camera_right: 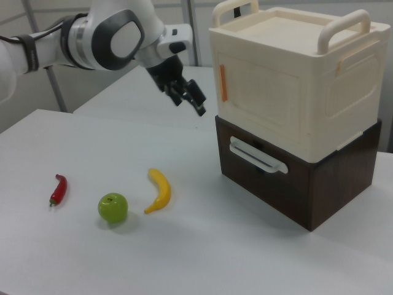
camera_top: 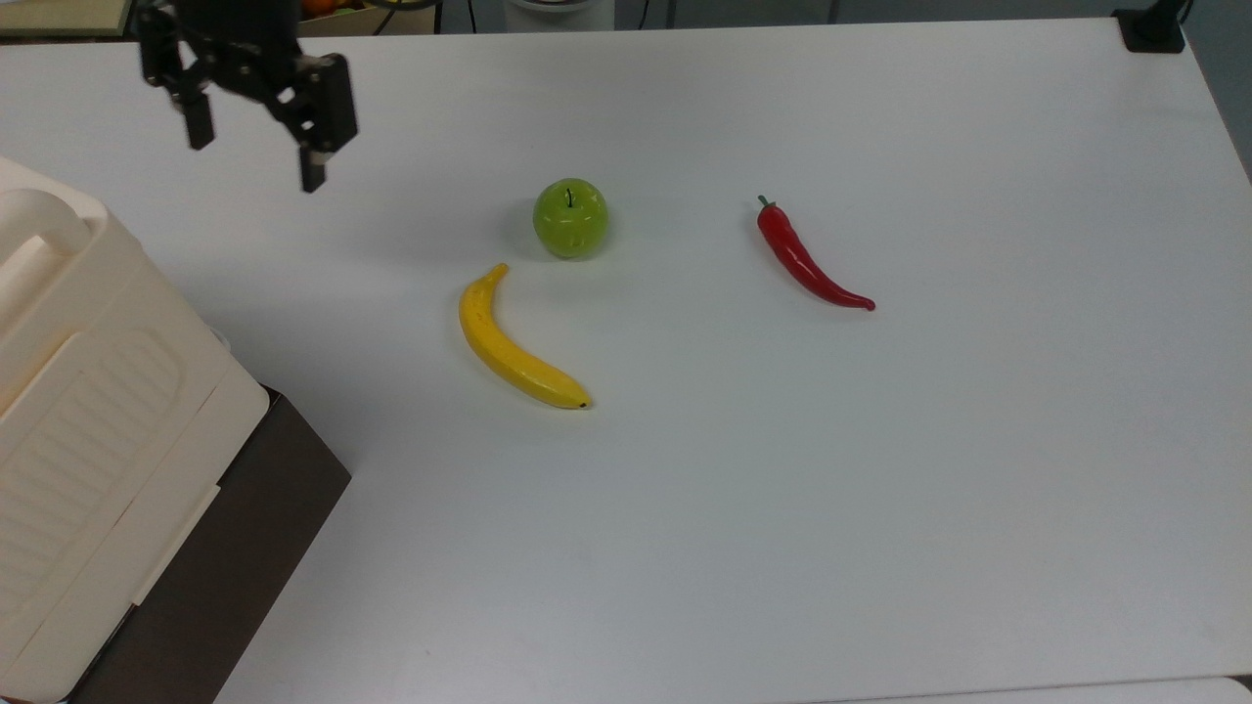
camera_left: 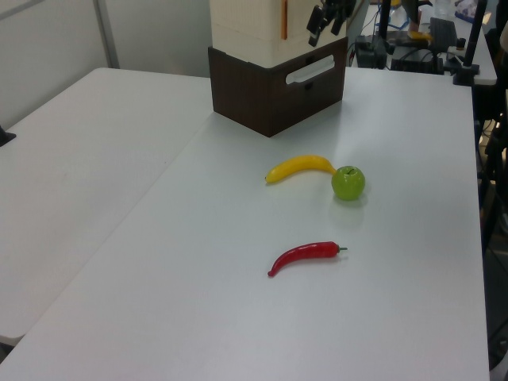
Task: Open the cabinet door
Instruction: 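Move the gripper toward the orange handle on the cream cabinet door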
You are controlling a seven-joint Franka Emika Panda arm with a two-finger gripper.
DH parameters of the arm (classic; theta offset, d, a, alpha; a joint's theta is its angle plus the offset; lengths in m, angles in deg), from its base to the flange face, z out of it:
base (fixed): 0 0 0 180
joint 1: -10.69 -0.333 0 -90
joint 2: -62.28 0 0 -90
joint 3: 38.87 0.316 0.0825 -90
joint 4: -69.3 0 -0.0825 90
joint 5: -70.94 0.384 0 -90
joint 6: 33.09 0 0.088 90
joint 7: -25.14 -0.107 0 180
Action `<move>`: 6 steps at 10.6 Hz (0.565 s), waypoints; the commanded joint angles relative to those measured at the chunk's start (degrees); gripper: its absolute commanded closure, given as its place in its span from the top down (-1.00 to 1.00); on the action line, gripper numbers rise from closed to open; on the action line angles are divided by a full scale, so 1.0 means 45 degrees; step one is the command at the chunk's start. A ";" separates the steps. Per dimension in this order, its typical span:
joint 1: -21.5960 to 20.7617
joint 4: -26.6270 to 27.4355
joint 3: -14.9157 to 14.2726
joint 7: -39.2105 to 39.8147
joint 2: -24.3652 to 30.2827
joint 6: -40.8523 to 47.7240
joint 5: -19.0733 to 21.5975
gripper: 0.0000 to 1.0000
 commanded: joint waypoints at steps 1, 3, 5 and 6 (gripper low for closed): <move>0.0336 -0.0828 0.0018 -0.0668 -0.0560 -0.1668 -0.0138 1.00; 0.0376 -0.0830 0.0018 -0.1121 -0.0950 -0.3483 -0.0177 1.00; 0.0376 -0.0849 0.0018 -0.1082 -0.1244 -0.4756 -0.0352 1.00; 0.0376 -0.0849 0.0018 -0.1063 -0.1400 -0.5167 -0.0759 1.00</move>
